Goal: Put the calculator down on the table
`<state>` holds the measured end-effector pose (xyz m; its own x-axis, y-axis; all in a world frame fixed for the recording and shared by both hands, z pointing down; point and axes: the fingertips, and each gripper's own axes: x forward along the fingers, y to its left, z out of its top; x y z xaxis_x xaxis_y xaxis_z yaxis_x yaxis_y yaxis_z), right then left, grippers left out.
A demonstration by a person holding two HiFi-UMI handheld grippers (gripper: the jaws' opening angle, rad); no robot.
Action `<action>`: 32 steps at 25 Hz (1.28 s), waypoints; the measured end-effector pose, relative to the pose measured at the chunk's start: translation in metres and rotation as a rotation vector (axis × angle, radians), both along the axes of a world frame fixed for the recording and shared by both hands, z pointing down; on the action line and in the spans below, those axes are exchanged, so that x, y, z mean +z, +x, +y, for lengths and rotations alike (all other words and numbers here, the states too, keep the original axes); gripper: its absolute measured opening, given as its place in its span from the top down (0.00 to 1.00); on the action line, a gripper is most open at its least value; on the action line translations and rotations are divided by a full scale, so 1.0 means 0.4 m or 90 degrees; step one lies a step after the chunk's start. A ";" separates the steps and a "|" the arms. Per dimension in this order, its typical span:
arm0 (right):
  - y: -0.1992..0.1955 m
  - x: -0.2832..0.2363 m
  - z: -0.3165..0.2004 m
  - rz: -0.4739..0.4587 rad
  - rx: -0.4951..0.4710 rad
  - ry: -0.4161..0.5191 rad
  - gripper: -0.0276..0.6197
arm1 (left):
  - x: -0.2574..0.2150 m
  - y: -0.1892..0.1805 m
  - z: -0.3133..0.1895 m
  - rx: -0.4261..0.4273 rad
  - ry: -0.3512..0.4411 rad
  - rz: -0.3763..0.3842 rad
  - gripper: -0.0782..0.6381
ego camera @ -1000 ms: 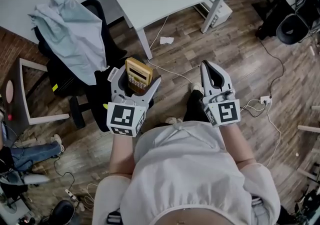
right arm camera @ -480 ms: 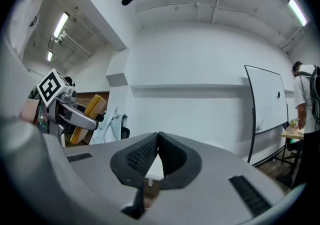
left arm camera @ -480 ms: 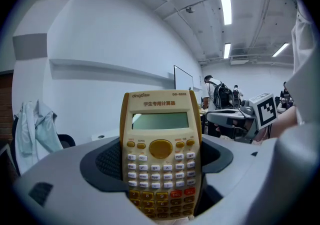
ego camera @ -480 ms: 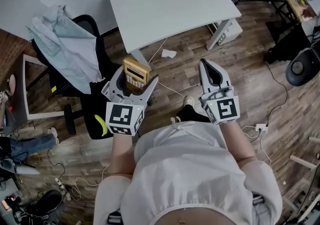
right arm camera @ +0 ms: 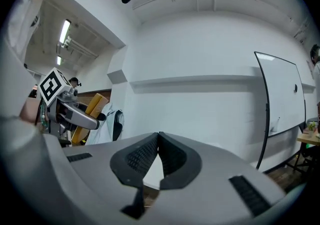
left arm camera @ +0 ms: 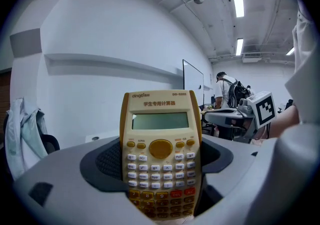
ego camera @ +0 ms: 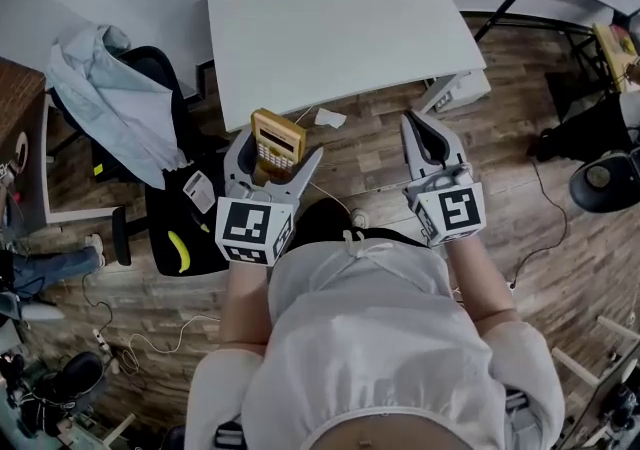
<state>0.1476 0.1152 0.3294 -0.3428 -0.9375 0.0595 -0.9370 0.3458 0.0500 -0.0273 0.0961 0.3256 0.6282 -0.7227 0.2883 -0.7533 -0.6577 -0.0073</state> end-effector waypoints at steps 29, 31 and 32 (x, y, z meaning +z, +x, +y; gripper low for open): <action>-0.021 0.214 -0.824 0.029 -0.144 -0.128 0.95 | 0.304 0.048 -0.749 -0.100 -0.176 -0.014 0.32; -0.026 0.233 -0.851 0.028 -0.149 -0.135 0.95 | 0.344 0.053 -0.774 -0.099 -0.196 -0.027 0.32; -0.027 0.245 -0.863 0.029 -0.151 -0.141 0.95 | 0.368 0.056 -0.785 -0.099 -0.208 -0.033 0.32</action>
